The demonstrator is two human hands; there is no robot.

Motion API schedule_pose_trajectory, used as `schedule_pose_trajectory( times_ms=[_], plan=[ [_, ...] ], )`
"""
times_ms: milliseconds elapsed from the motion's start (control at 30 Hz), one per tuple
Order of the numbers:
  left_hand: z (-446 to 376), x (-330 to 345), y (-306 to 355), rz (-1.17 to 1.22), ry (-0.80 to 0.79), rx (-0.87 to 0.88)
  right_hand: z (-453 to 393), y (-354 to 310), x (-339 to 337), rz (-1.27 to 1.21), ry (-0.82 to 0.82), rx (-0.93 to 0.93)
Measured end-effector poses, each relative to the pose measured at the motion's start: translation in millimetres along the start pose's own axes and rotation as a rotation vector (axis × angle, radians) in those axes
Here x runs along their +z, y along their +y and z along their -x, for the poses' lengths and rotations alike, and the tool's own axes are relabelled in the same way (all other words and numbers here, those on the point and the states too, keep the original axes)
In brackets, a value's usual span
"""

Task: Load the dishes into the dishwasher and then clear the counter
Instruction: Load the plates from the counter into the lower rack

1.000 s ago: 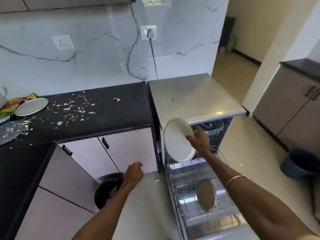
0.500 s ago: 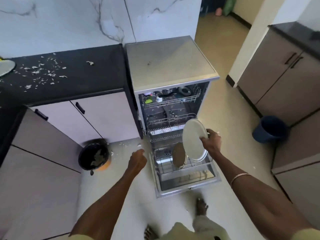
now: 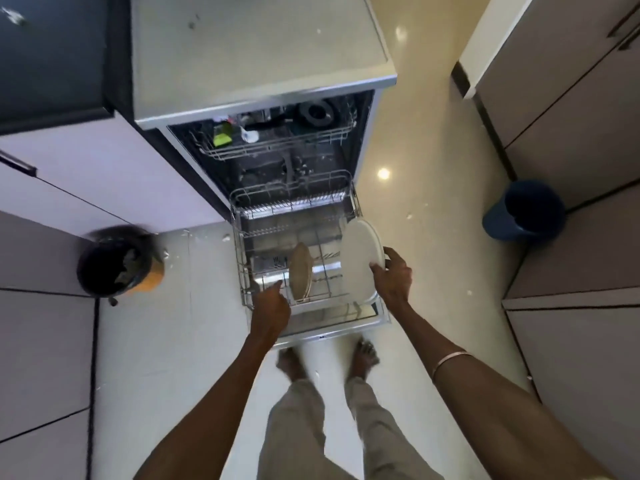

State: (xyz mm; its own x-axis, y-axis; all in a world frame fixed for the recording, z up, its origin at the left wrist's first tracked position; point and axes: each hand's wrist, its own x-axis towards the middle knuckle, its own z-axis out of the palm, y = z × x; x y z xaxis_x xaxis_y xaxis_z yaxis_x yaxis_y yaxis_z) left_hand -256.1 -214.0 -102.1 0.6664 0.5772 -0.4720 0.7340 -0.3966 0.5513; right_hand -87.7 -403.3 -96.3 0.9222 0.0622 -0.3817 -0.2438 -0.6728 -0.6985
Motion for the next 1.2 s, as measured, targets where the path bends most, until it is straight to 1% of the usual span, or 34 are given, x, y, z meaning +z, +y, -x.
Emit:
schedule_pose_trajectory(
  times_ms=[133, 200, 300, 400, 533, 667, 767, 800, 900, 1033, 1100, 1200],
  plan=[
    [-18, 46, -13, -0.009, -0.025, -0.018, -47, 27, 40, 0.003, -0.068, 0.000],
    [-33, 71, -27, 0.012, -0.034, -0.044, -70, 43, 67, -0.005, -0.066, -0.012],
    [-55, 99, -42, 0.034, -0.002, -0.060, -96, 64, 109, -0.008, -0.065, -0.049],
    [-83, 126, -60, 0.047, 0.014, -0.051, -125, 95, 154, 0.000, -0.073, -0.022],
    [-108, 154, -80, 0.058, 0.020, -0.051, -148, 130, 197, -0.033, -0.100, -0.007],
    [-120, 180, -105, 0.067, 0.043, -0.033, -167, 153, 231, 0.014, -0.133, 0.014],
    [-125, 197, -120, 0.064, 0.053, -0.044, -183, 170, 240, 0.051, -0.062, 0.037],
    [-126, 202, -124, 0.070, 0.055, -0.045, -188, 176, 239, 0.060, -0.056, 0.016],
    [-127, 213, -128, 0.066, 0.064, -0.032, -195, 187, 235, 0.064, -0.137, -0.045],
    [-120, 215, -115, 0.079, 0.093, -0.025, -188, 187, 227, 0.040, -0.214, 0.006],
    [-118, 210, -109, 0.077, 0.116, 0.010, -180, 184, 217, -0.009, -0.226, 0.021],
    [-113, 197, -100, 0.083, 0.146, 0.035, -168, 180, 197, -0.023, -0.180, -0.013]
  ],
)
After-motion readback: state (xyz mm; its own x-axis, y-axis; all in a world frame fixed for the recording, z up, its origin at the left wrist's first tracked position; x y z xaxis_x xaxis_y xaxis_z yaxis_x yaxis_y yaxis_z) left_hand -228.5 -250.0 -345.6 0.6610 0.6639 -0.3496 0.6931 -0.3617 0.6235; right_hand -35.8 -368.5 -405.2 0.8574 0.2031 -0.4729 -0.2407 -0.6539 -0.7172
